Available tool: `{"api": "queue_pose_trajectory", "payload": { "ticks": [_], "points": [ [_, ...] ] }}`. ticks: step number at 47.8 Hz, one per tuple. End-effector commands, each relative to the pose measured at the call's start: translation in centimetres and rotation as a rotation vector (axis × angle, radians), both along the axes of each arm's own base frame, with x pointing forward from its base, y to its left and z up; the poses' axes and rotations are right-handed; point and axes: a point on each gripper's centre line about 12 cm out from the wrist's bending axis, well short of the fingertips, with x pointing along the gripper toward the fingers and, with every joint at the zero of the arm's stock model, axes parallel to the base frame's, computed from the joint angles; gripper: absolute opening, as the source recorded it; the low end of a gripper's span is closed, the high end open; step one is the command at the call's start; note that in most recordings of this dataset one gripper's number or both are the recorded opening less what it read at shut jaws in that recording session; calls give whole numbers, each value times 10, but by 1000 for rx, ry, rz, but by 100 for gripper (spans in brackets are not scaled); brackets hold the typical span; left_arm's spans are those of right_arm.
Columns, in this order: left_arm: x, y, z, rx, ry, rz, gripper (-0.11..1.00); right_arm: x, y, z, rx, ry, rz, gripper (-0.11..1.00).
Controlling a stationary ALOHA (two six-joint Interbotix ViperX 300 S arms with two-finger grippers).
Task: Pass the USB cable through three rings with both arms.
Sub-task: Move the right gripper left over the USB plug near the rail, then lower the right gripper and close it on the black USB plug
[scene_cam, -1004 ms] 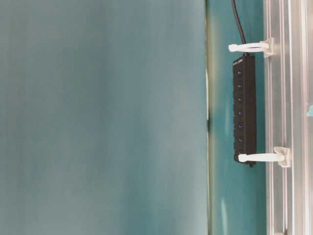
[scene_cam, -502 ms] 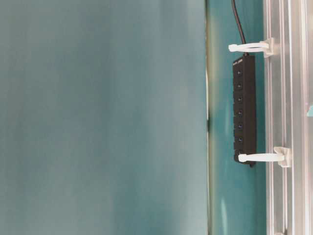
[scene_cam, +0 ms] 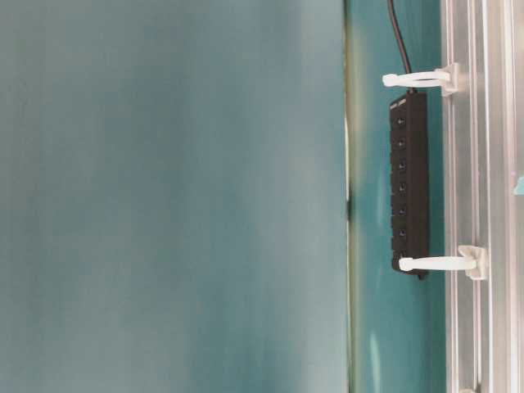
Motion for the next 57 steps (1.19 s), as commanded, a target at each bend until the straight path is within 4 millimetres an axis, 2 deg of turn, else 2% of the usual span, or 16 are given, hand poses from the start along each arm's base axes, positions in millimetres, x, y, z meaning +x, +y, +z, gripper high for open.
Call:
{"api": "queue_pose_trajectory", "payload": {
  "ticks": [1,5,10,14,16,23,26,28,48,57],
  "points": [
    [3,5,11,-6,-25,21,5,10,1,12,16,0,-3,-8],
    [3,6,11,-26,-22,30,21,16,1,9,15,51,-2,-6],
    [3,6,12,-44,-25,31,52,25,2,4,15,127,3,0],
    [3,5,12,-42,-22,30,77,29,3,0,11,178,8,10],
    [3,5,11,-41,-18,30,82,31,3,-1,11,198,10,17],
    [3,5,9,-39,3,30,68,41,5,-6,5,250,16,52],
    [3,6,9,-38,9,32,67,46,5,-9,-2,282,19,69],
    [2,5,8,-39,14,30,68,49,5,-12,-7,307,21,76],
    [2,5,5,-39,47,31,68,79,13,-29,-56,559,64,77],
    [1,5,2,-39,67,32,68,91,23,-50,-66,644,91,77]
  ]
}}
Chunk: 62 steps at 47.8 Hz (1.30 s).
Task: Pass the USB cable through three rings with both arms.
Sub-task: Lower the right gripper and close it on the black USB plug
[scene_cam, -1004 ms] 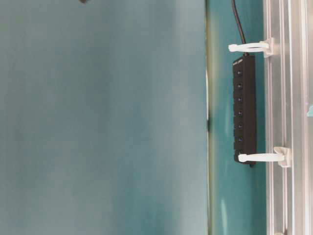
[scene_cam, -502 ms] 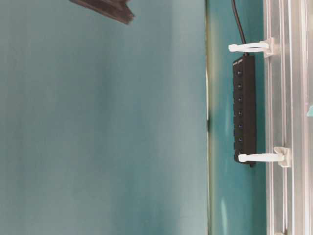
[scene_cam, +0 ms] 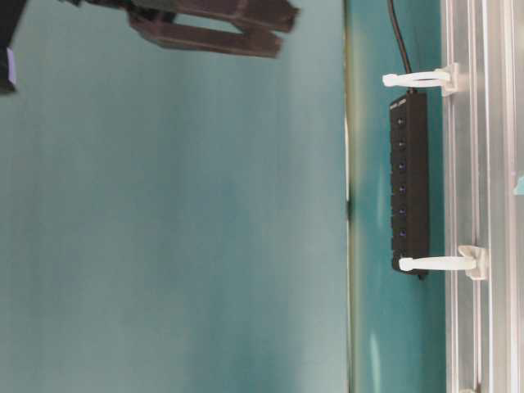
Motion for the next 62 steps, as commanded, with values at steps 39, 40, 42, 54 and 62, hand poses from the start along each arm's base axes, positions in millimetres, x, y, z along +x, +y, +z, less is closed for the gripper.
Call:
{"api": "queue_pose_trajectory", "payload": {
  "ticks": [39,40,42,54,62],
  "points": [
    [0,0,11,5,-23,-2,68,38,24,-42,-19,188,59,0],
    [0,0,11,5,-23,-2,68,38,24,-42,-19,185,59,-2],
    [0,0,11,6,-23,-3,68,40,24,-41,-18,176,60,-6],
    [0,0,11,6,-21,-3,68,44,24,-47,-5,161,48,-10],
    [0,0,10,6,-20,-3,68,46,24,-55,3,187,28,-2]
  ]
}}
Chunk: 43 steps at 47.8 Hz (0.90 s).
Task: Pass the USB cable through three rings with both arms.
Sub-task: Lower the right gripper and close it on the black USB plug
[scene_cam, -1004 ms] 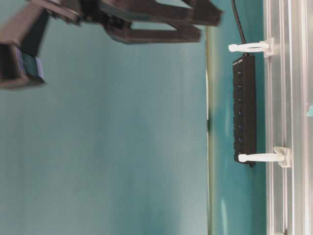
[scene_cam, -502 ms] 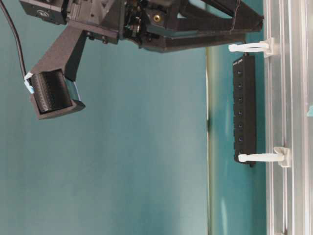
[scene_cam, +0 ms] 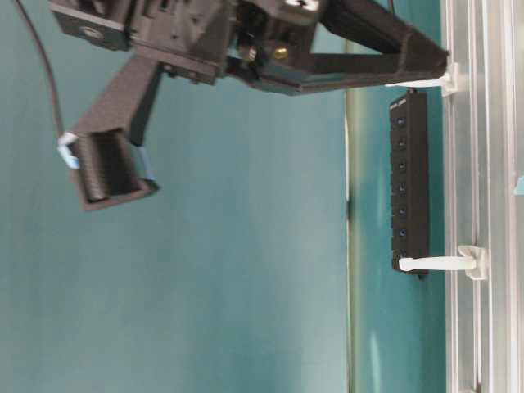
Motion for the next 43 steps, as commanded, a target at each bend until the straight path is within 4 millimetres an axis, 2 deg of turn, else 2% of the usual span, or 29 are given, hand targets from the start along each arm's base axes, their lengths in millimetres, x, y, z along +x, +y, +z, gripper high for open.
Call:
{"api": "queue_pose_trajectory", "payload": {
  "ticks": [1,7,14,16,43],
  "points": [
    [2,0,10,5,-28,-2,68,5,0,6,11,-20,-18,0],
    [2,0,10,5,-26,-3,68,5,0,3,11,-10,-26,20],
    [2,0,9,6,-21,-3,68,5,0,-5,6,8,-23,60],
    [2,0,9,6,-18,-3,68,5,0,-7,5,11,-21,66],
    [-1,0,10,6,-28,-3,68,11,11,-47,-4,75,-2,66]
  ]
}}
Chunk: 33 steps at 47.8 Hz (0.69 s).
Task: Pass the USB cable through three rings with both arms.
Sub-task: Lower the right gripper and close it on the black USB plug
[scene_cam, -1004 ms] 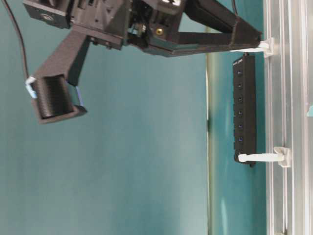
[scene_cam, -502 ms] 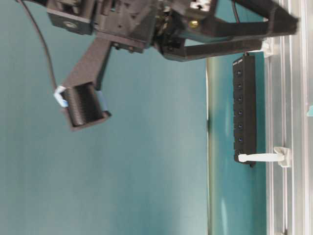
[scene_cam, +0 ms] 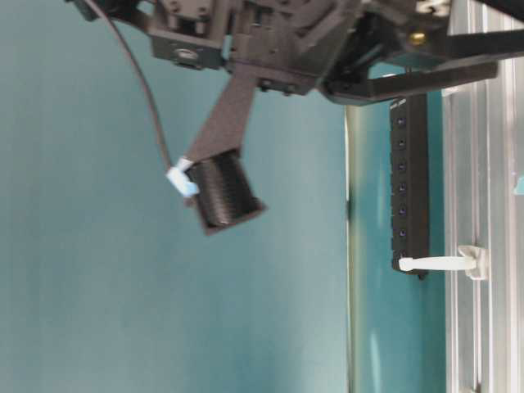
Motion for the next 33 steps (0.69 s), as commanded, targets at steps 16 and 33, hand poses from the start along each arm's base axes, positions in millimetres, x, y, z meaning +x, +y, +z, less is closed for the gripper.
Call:
{"api": "queue_pose_trajectory", "payload": {
  "ticks": [16,33],
  "points": [
    [0,0,7,6,-24,-3,68,6,2,-15,20,-24,-67,60],
    [-1,0,7,9,-26,-3,68,1,0,-22,12,-3,-65,59]
  ]
}}
